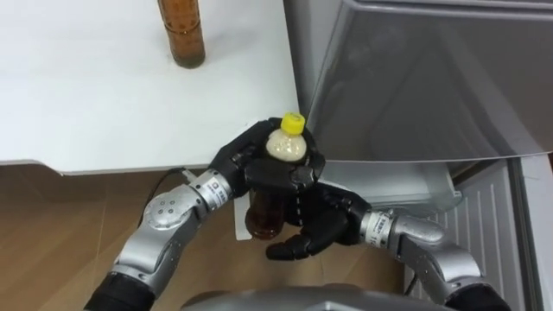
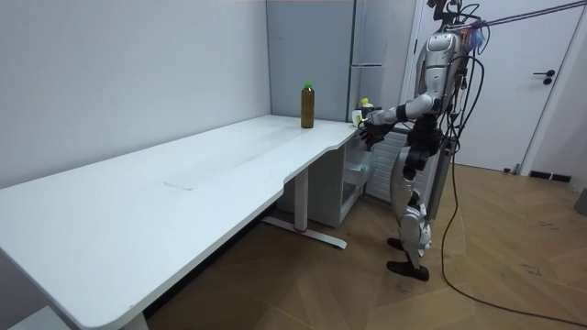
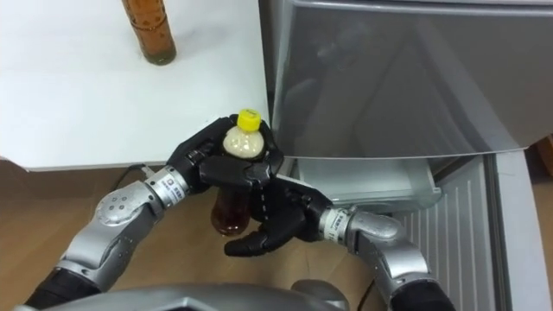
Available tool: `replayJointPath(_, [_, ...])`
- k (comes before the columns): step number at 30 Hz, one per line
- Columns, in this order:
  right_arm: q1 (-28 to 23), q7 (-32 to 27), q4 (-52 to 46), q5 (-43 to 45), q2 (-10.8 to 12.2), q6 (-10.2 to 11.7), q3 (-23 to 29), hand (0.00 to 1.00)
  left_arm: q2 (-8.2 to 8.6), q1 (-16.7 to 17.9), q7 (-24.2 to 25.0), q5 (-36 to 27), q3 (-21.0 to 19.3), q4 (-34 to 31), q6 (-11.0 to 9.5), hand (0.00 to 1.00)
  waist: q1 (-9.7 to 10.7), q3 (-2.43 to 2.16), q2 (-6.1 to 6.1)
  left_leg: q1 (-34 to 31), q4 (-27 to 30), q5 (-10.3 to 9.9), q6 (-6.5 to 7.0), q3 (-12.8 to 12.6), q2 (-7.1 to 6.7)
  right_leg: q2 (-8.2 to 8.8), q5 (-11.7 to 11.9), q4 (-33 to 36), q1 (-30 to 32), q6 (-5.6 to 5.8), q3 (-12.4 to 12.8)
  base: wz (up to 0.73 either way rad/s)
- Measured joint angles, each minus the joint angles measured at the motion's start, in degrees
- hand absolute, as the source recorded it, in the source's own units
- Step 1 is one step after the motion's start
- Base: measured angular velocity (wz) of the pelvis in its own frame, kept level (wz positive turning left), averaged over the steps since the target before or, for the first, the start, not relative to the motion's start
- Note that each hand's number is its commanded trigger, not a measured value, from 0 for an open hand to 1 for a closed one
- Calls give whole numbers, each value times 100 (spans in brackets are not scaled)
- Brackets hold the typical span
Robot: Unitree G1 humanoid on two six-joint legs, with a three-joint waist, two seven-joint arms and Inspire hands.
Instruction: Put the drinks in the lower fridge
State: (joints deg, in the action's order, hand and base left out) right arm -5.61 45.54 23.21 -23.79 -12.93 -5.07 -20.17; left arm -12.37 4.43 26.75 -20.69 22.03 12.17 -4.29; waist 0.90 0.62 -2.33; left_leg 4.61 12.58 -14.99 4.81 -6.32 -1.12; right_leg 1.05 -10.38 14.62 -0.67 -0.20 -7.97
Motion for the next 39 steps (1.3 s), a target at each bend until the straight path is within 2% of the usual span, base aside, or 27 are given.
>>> replayJointPath(10, [1,-138,0,-354,-5,-1,-70,0,0,-25,13,50,7,50,-1,100,-40,14,83,-4,-16,-2,-1,-28,21,-27,59,-91,-39,-14,-11,-1])
replayJointPath(12, [1,-182,1,-445,-6,-18,-88,100,-3,-48,21,48,16,76,-2,100,-58,17,93,-3,-25,-2,-2,-38,23,-28,61,-93,-37,-15,-11,0])
replayJointPath(17, [1,-353,2,-585,-5,-135,-88,100,-1,-67,45,48,19,94,6,100,-77,17,89,-3,-25,-2,-2,-45,24,-28,61,-93,-36,-15,-16,0])
replayJointPath(22, [4,-676,100,-567,-4,-146,-41,100,43,-62,170,2,81,98,15,100,-160,16,83,-3,-24,-2,-2,-61,24,-27,62,-96,-32,-15,-17,0])
replayJointPath(27, [9,-662,87,-592,14,-32,-105,100,60,-83,177,-43,80,114,24,100,-155,9,74,1,8,-2,-2,-63,26,-31,64,-97,-32,-17,-13,0])
replayJointPath(31, [8,-702,120,-565,-29,-43,-156,100,55,-85,178,-192,167,138,40,100,-164,15,61,0,6,-2,-2,-66,26,-29,67,-95,-34,-16,-9,0])
replayJointPath(32, [6,-669,121,-541,-50,-44,-174,100,39,-79,182,-213,203,141,52,80,-165,20,49,1,5,-2,-2,-67,26,-29,68,-94,-37,-17,-9,0])
replayJointPath(33, [6,-668,121,-517,-52,-43,-185,100,43,-75,184,-218,207,141,89,75,-164,24,38,0,2,-2,-2,-73,29,-31,70,-90,-37,-19,-6,0])
replayJointPath(34, [6,-668,122,-514,-57,-43,-195,100,47,-75,184,-226,206,140,121,53,-164,26,35,-1,-2,-2,-2,-75,29,-31,71,-89,-37,-21,-5,0])
replayJointPath(35, [6,-674,140,-513,-67,-44,-231,100,52,-75,184,-225,205,143,200,0,-164,27,30,0,-4,-2,-2,-78,30,-31,76,-88,-38,-22,-5,0])
replayJointPath(39, [7,-677,380,-515,0,-46,-307,100,83,-44,186,-225,202,150,493,0,-159,42,3,-6,-5,-2,-2,-83,32,-32,84,-90,-29,-25,-4,0])
